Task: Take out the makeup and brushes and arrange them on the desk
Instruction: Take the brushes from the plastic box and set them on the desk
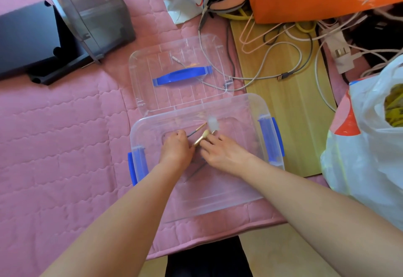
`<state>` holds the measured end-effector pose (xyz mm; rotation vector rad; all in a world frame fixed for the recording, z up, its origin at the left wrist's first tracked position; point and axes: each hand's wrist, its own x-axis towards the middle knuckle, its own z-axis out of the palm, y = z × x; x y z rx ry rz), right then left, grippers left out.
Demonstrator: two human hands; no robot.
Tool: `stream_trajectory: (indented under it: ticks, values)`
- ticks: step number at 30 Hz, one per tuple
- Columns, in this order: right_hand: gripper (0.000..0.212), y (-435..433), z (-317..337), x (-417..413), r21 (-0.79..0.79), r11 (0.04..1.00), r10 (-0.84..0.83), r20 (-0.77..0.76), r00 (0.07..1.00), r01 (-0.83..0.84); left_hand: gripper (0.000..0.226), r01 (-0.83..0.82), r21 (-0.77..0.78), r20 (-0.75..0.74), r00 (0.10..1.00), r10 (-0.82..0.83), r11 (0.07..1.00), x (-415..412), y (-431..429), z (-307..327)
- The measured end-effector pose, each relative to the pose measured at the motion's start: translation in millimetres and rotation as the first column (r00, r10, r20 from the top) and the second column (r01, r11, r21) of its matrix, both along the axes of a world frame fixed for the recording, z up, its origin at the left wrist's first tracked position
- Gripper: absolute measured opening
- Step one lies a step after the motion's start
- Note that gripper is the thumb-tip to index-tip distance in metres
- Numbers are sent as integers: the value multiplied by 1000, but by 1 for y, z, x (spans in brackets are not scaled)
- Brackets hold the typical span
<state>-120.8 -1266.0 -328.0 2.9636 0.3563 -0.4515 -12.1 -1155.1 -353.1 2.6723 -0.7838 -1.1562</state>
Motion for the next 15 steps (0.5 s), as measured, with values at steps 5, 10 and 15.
stream_trajectory:
  ticks: [5, 10, 15]
  values:
    - [10, 3, 0, 2, 10, 998, 55, -89, 995, -54, 12, -30, -23, 24, 999, 30, 999, -1, -1, -2]
    - [18, -5, 10, 0, -32, 999, -7, -204, 979, 0, 29, -29, -41, -22, 999, 28, 999, -2, 2, -1]
    - [32, -12, 8, -3, 79, 993, -48, -372, 927, 83, 27, 29, 5, -15, 999, -29, 1000, -3, 3, 0]
